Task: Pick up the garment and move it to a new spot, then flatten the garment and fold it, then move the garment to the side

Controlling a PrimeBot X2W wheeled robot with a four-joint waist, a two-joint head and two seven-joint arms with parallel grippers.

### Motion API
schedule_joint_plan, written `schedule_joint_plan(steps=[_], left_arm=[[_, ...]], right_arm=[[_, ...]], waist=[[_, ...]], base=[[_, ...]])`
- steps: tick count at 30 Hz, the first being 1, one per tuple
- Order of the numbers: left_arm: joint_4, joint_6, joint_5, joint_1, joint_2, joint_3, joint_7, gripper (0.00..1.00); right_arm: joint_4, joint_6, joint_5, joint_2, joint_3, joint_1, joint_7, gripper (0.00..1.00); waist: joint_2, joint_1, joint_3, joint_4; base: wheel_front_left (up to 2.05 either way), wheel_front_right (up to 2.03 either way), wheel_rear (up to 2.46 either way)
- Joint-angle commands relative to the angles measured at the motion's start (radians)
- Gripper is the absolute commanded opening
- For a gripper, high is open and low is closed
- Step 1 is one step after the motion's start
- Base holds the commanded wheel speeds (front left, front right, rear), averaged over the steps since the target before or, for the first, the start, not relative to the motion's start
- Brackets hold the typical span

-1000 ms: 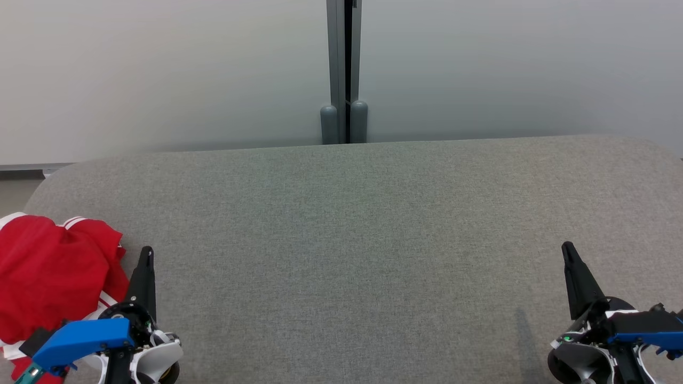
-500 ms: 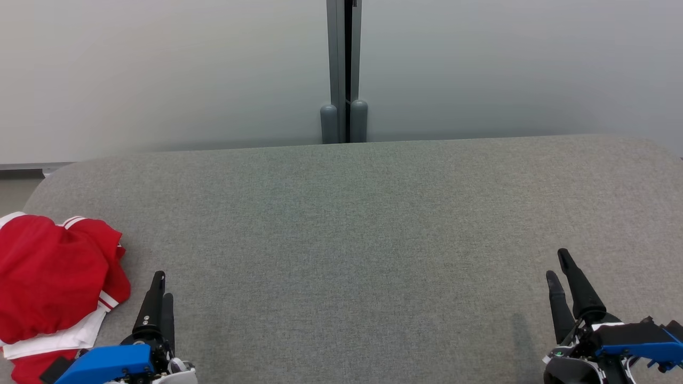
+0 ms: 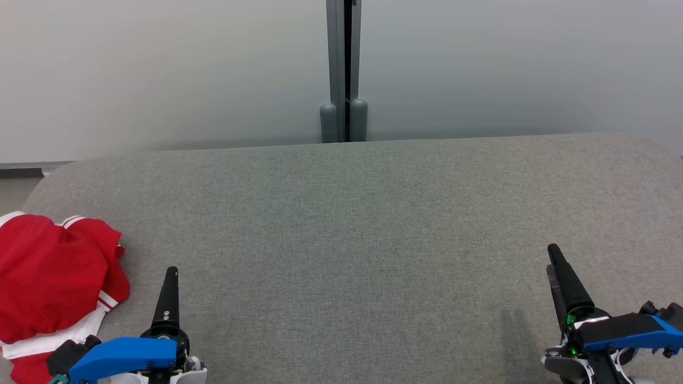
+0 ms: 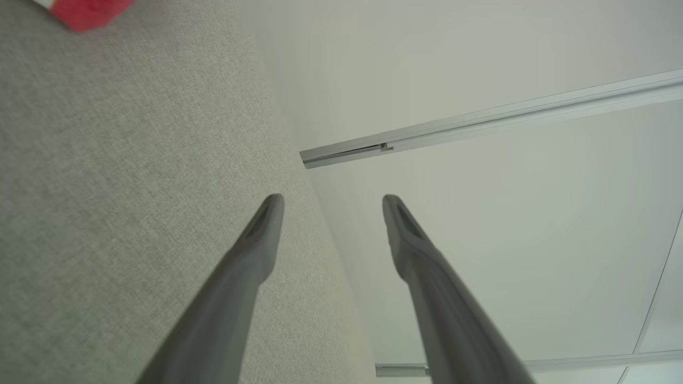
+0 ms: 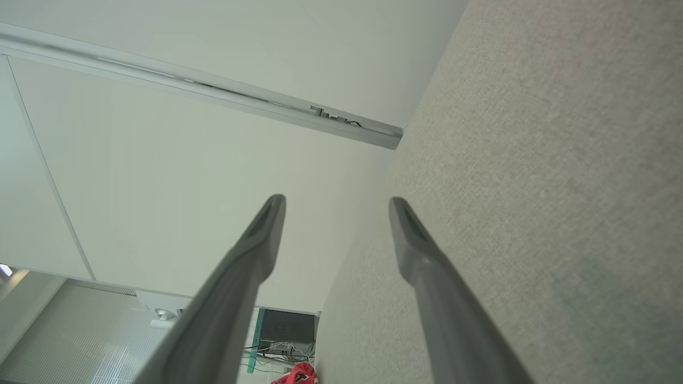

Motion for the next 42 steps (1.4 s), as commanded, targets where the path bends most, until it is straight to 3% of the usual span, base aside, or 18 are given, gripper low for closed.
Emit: schedule_joint_plan(steps=[1,12,42], left_arm=[[-0.006,-0.001,0.050,-0.033,0.008,-0.012,-0.013,1.00],[-0.003,0.024,0.245,-0.035,0.009,-0.037,-0.052,1.00],[0.017,0.195,0.789,-0.033,0.012,-0.102,-0.148,1.00]], right_arm=[[-0.014,0.001,-0.045,-0.021,0.016,-0.036,-0.014,1.00],[-0.018,0.001,-0.219,-0.035,0.026,-0.037,-0.053,1.00],[0.021,0.002,-0.747,-0.024,-0.033,-0.025,-0.149,1.00]], waist=[[0.0000,0.0000,0.000,0.000],[0.0000,0.0000,0.002,0.001],[0.0000,0.0000,0.002,-0.001]], base=[[0.00,0.00,0.00],[0.00,0.00,0.00],[0.00,0.00,0.00]])
